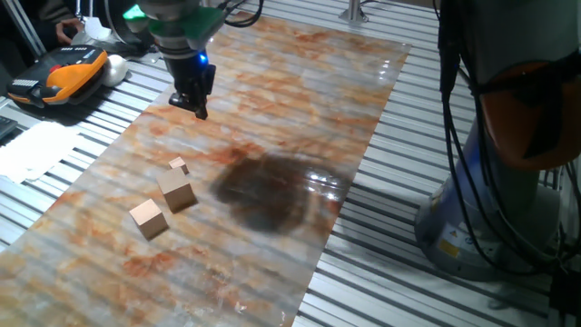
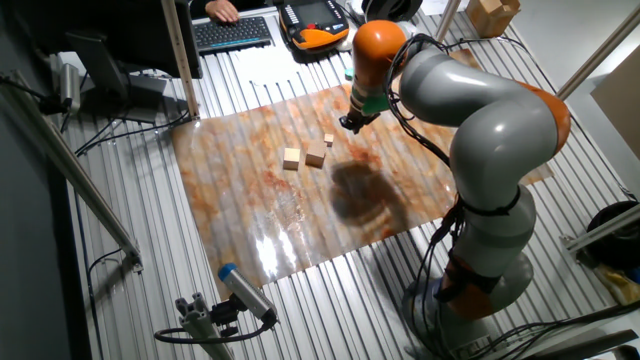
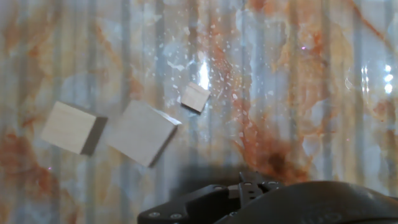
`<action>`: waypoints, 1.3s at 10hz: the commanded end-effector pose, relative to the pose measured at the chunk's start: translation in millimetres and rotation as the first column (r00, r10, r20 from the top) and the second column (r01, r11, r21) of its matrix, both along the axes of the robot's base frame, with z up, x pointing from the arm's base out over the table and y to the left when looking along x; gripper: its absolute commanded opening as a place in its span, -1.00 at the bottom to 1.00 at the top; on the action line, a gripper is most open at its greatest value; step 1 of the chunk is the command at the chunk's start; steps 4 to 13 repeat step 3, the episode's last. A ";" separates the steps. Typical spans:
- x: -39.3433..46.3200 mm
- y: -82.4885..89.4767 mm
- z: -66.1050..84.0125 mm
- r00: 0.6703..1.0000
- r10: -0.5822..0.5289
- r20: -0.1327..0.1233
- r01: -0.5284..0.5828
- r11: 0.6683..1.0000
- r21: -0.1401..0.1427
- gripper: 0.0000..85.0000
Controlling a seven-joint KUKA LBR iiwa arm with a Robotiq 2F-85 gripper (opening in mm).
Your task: Pick up the small block on the left and move it to the right
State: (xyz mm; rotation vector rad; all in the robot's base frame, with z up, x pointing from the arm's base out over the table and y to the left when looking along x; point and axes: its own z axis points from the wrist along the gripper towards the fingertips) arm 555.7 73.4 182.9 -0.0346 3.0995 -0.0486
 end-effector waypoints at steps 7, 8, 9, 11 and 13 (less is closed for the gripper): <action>-2.3 -3.9 -4.1 1.000 0.001 -0.002 -0.001 1.000 0.004 -1.00; -2.3 -3.9 -4.1 1.000 0.001 -0.002 -0.001 1.000 0.004 -1.00; -2.3 -3.9 -4.1 1.000 0.001 -0.002 -0.001 1.000 0.004 -1.00; -2.3 -3.9 -4.1 1.000 0.001 -0.002 -0.001 1.000 0.004 -1.00; -2.3 -3.9 -4.1 1.000 0.001 -0.002 -0.001 1.000 0.004 -1.00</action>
